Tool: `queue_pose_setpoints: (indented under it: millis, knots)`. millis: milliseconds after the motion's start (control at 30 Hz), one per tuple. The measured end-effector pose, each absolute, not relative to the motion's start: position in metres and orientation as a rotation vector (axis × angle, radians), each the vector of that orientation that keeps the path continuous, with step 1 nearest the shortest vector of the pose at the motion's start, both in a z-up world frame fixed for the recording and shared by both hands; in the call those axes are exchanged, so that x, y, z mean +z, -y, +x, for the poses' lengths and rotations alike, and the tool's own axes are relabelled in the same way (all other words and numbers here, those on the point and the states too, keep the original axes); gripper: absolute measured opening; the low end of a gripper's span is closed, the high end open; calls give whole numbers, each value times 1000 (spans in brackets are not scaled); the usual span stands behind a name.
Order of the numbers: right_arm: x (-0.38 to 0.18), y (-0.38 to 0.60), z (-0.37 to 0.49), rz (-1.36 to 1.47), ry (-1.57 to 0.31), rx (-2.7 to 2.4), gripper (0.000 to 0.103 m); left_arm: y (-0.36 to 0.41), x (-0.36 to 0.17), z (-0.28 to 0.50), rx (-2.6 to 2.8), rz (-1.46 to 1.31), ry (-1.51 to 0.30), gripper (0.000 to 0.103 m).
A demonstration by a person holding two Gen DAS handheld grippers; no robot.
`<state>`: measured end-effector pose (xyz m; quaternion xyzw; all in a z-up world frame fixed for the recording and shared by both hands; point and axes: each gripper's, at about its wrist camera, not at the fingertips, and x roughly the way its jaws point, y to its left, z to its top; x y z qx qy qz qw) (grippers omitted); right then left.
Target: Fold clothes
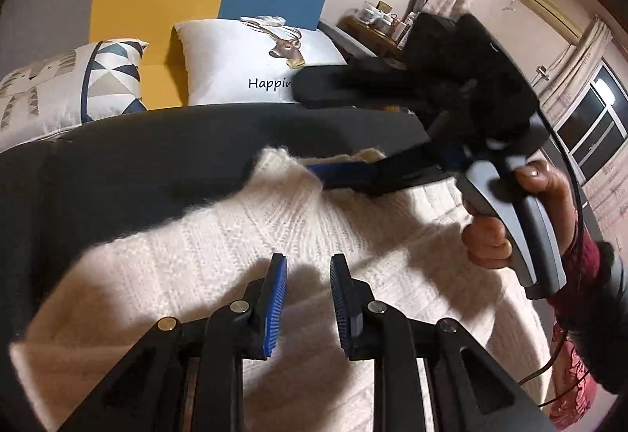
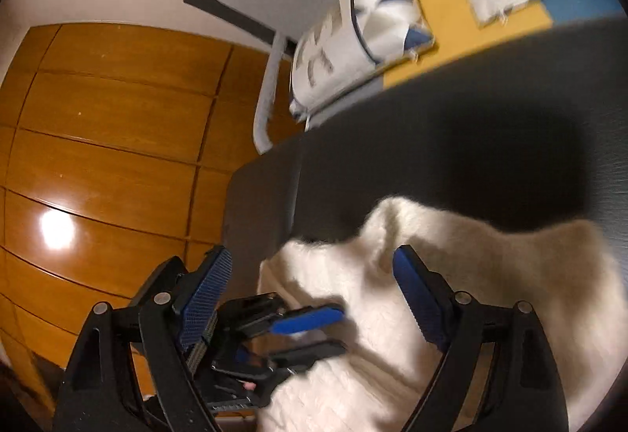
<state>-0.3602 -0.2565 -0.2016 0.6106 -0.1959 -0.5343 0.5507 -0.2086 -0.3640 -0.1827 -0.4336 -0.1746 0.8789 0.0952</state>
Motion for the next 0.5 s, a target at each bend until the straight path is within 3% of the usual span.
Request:
queue_pose_setpoints:
  millis: [200, 267, 500]
  knots:
    - [-186, 291, -353, 1386, 450, -1205, 88, 362, -185, -206, 2620, -1270, 546, 21]
    - [-194, 301, -359, 1426, 457, -1261, 92, 360, -184, -206, 2629, -1278, 523, 21]
    - [-179, 291, -359, 1447, 326, -1379, 91, 363, -174, -205, 2588, -1254, 573, 21]
